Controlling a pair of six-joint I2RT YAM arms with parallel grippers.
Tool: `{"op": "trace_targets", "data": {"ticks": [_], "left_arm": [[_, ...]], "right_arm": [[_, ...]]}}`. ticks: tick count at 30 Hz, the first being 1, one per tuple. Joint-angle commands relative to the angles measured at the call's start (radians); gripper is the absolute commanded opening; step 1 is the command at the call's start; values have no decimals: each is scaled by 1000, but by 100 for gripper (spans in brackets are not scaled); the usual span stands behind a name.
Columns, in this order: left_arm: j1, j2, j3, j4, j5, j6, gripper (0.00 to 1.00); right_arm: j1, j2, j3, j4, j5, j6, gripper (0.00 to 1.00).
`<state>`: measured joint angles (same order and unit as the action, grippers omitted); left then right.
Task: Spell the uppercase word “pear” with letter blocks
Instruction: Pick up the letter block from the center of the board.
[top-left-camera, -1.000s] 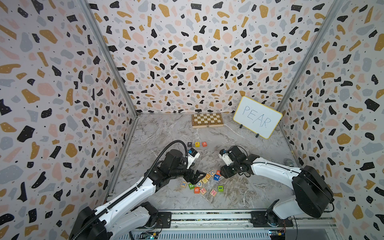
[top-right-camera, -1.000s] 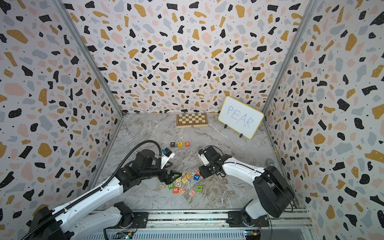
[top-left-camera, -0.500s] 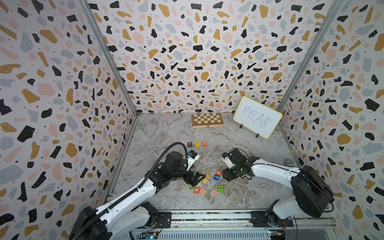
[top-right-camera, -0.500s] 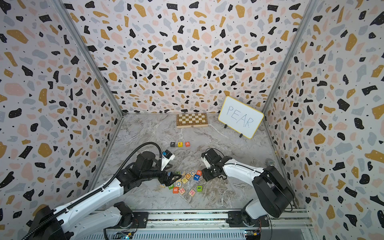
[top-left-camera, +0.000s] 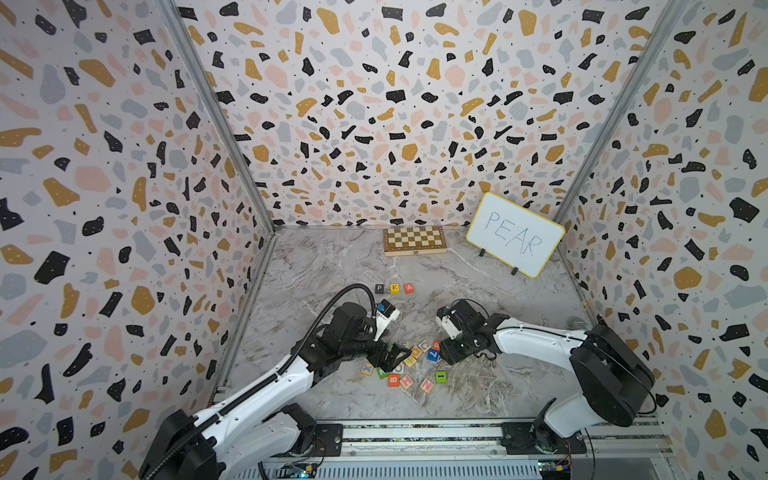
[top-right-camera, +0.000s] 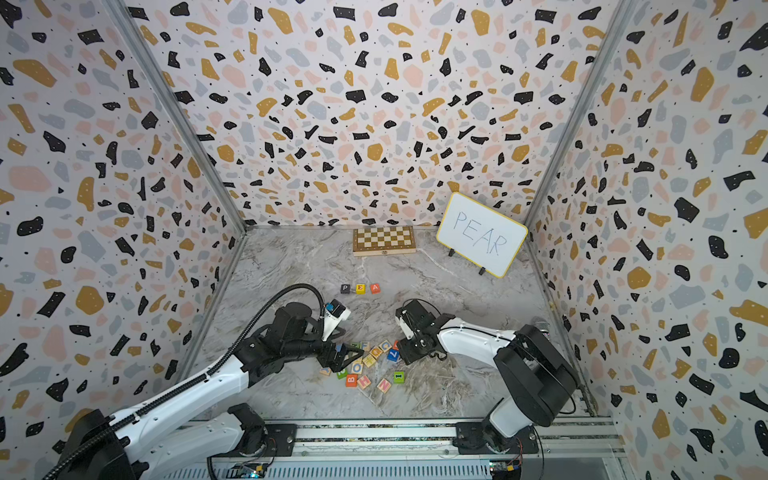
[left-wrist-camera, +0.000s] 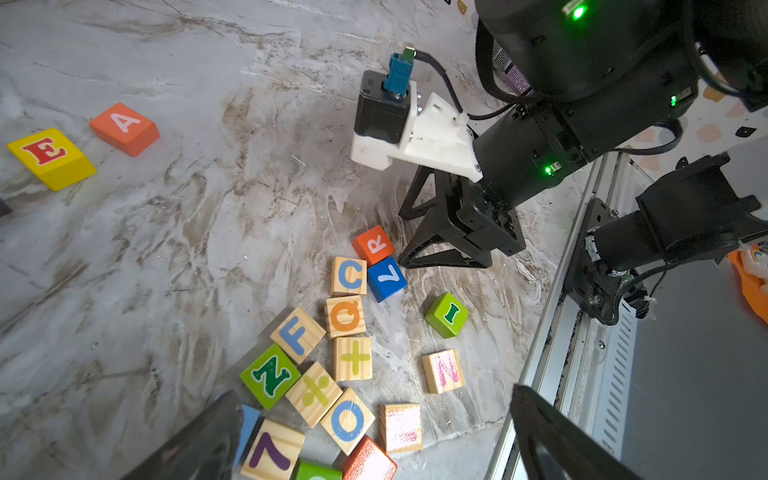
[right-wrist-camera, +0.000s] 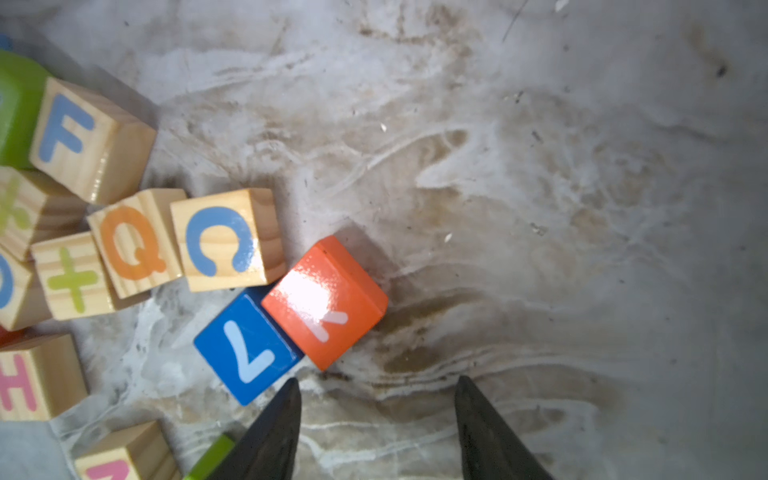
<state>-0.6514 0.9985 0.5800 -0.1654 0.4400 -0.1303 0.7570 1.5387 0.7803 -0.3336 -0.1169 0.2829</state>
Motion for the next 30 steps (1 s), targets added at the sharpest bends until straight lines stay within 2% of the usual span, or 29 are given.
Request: {"op": "trace_targets", "data": {"ticks": [1, 11, 20, 22, 25, 30], "left_arm": [[-5, -16, -17, 50, -1, 6, 99], [-5, -17, -13, 46, 13, 5, 99], [-5, -22, -9, 41, 13, 11, 99], [-5, -14, -3, 41, 17, 11, 99], [-5, -9, 1, 42, 22, 12, 99], [-5, -12, 0, 43, 24, 12, 99]], "right_arm": [[13, 34, 19, -3, 4, 18, 61], [24, 87, 54, 0, 55, 13, 63], [-3, 58, 40, 2, 59, 18, 49], [-10, 66, 44, 2, 61, 17, 50], [-18, 86, 58, 2, 65, 10, 59], [-21, 122, 86, 2, 77, 5, 60]]}}
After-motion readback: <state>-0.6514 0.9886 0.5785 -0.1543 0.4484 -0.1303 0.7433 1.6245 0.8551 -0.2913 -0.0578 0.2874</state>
